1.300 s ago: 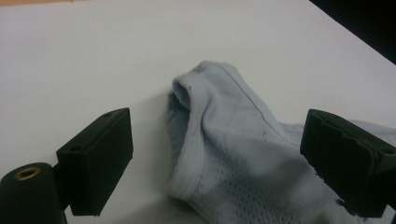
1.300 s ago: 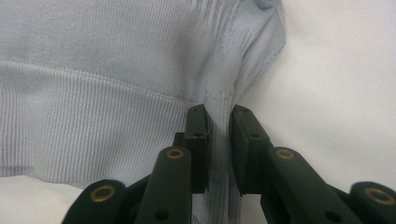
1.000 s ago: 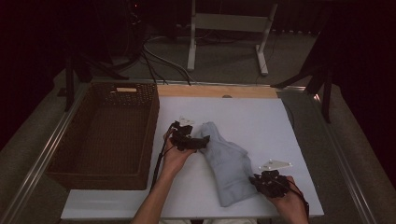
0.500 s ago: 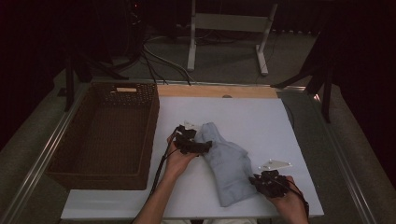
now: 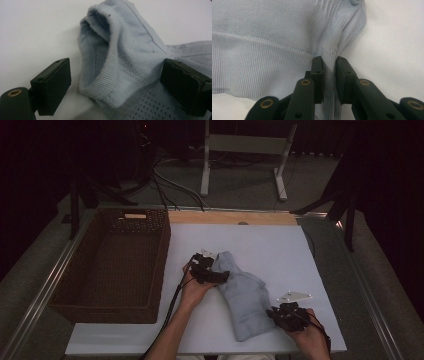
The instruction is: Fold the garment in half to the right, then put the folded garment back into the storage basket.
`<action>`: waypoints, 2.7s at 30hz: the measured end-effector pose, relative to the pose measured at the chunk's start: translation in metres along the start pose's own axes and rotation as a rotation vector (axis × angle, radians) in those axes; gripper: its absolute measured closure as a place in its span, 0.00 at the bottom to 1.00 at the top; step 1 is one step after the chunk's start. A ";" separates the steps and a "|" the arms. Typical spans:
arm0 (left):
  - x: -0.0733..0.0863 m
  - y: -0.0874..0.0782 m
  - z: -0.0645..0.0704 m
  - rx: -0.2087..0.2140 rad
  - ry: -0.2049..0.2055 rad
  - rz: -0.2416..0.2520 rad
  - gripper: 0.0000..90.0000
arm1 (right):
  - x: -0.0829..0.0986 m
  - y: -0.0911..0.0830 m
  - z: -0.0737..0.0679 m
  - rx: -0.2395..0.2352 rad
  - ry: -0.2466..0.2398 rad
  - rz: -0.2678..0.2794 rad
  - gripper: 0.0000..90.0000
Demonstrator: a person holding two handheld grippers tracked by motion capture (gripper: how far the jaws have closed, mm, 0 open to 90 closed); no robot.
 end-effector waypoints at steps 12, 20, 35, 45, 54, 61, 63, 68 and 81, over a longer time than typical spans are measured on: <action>0.001 0.004 0.002 0.006 -0.002 -0.014 0.13 | 0.000 0.000 0.000 -0.001 -0.001 -0.002 0.87; 0.001 0.006 0.003 0.005 0.006 -0.015 0.13 | 0.000 0.001 0.000 0.000 -0.002 -0.005 0.87; 0.000 0.010 0.002 -0.068 0.032 -0.028 0.06 | 0.000 0.000 -0.001 -0.003 -0.001 -0.003 0.86; 0.002 0.005 0.020 0.062 0.075 -0.038 0.59 | 0.000 0.000 -0.001 -0.005 0.001 -0.006 0.86; 0.002 0.005 0.023 0.081 0.092 -0.077 0.91 | 0.000 0.000 0.001 -0.019 0.020 0.011 0.64; 0.002 0.005 0.023 0.079 0.088 -0.078 0.91 | 0.000 0.004 -0.001 -0.046 0.047 0.001 0.34; 0.002 0.005 0.023 0.079 0.087 -0.078 0.91 | 0.002 0.008 -0.002 -0.049 0.048 -0.026 0.34; 0.001 0.004 0.023 0.076 0.092 -0.078 0.91 | 0.003 0.011 -0.002 -0.080 0.082 -0.059 0.47; -0.004 -0.004 0.024 0.086 0.083 -0.058 0.91 | 0.002 0.006 0.001 -0.140 0.147 -0.054 0.87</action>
Point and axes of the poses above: each handheld gripper's, and its own axes: y roughly forward along the jaws, x roughly out of its underside, z roughly to its right, the point moved 5 cm from there along y, roughly forward along the jaws, and after that the axes turned 8 degrees about -x, right-handed, at the moved point
